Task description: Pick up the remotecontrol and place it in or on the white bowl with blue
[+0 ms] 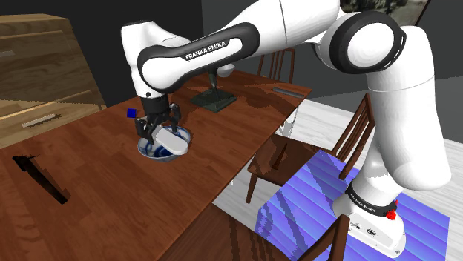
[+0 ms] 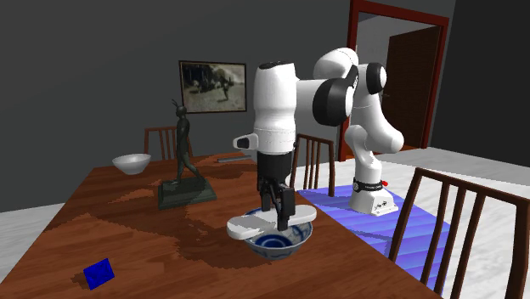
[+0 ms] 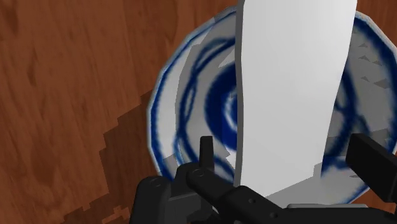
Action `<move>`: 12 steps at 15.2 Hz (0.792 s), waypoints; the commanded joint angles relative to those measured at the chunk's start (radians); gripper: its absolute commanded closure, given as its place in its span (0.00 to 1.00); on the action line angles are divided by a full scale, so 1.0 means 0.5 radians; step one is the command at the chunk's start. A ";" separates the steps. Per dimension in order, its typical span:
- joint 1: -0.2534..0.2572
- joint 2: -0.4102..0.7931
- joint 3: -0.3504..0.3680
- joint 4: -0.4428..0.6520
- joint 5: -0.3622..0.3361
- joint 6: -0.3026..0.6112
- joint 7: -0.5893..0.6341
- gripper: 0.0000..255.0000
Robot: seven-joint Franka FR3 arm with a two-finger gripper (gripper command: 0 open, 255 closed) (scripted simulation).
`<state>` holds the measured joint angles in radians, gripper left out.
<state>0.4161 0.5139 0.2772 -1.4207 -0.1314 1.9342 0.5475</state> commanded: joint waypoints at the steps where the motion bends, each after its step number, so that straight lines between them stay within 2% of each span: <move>1: 0.000 0.000 0.000 0.000 0.000 0.000 0.000 0.00; 2: 0.000 -0.001 0.000 -0.002 0.000 0.001 0.000 0.00; 6: 0.007 -0.040 0.009 0.193 0.015 -0.232 -0.013 0.00; 12: 0.007 -0.040 0.009 0.193 0.015 -0.232 -0.013 0.00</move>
<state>0.4196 0.4940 0.2814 -1.3239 -0.1239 1.8188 0.5410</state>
